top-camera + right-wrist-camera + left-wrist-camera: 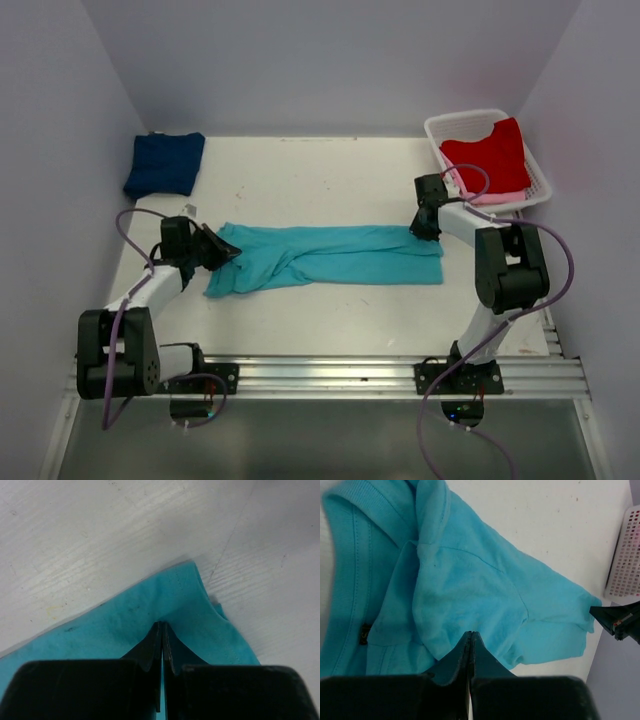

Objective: Fold and stack the t-shirts
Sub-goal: Fold the tshirt

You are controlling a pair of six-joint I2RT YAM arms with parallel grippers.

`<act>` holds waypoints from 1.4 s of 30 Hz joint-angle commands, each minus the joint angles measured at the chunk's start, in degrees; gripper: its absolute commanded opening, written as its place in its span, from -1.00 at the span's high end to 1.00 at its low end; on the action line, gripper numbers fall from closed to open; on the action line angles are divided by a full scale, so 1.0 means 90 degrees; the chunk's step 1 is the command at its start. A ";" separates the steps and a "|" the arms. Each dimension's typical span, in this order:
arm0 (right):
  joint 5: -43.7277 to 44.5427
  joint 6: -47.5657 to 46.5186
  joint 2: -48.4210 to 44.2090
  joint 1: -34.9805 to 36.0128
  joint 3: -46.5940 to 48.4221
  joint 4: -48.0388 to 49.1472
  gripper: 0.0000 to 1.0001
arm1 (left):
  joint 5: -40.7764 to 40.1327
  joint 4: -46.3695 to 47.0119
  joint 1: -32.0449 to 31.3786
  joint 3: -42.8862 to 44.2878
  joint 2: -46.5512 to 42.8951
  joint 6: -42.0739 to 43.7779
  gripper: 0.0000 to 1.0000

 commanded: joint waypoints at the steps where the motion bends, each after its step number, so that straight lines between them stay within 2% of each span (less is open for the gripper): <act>1: -0.0260 0.0019 -0.0094 0.0024 -0.0186 0.0376 1.00 | 0.0125 0.0998 -0.0011 -0.0088 -0.0030 -0.0130 1.00; 7: -0.0250 0.0019 -0.0416 0.0024 -0.0489 0.0270 1.00 | -0.0625 0.0744 -0.0011 -0.0137 0.0340 -0.0178 1.00; 15: -0.0435 -0.0205 -0.0983 0.0238 -0.0831 -0.0609 1.00 | -0.0842 0.1427 -0.0050 0.0233 0.1931 -0.0726 1.00; 19: -0.0554 -0.0225 -0.1305 0.0784 -0.1016 -0.1029 1.00 | -0.0521 0.1604 -0.0070 0.1013 0.3015 -0.0794 1.00; 22: -0.0658 -0.0128 -0.1734 0.1332 -0.1502 -0.1167 1.00 | -0.0102 0.1633 -0.0079 0.1968 0.4116 -0.0775 1.00; 23: -0.0738 0.0018 -0.2006 0.1429 -0.1669 -0.1070 1.00 | -0.0235 0.1198 -0.0079 0.2252 0.4217 -0.0765 1.00; 27: -0.0982 0.0438 -0.2535 0.1839 -0.2422 -0.0854 1.00 | 0.0095 0.1319 -0.0060 0.2948 0.4628 -0.0648 1.00; 32: -0.1197 0.0916 -0.2926 0.2230 -0.3115 -0.0688 1.00 | 0.0749 0.1067 -0.0206 0.4265 0.5710 -0.0608 1.00; 42: -0.1364 0.1991 -0.3756 0.3635 -0.3478 -0.0843 1.00 | 0.2018 0.1164 -0.0363 0.6902 0.7801 -0.0930 1.00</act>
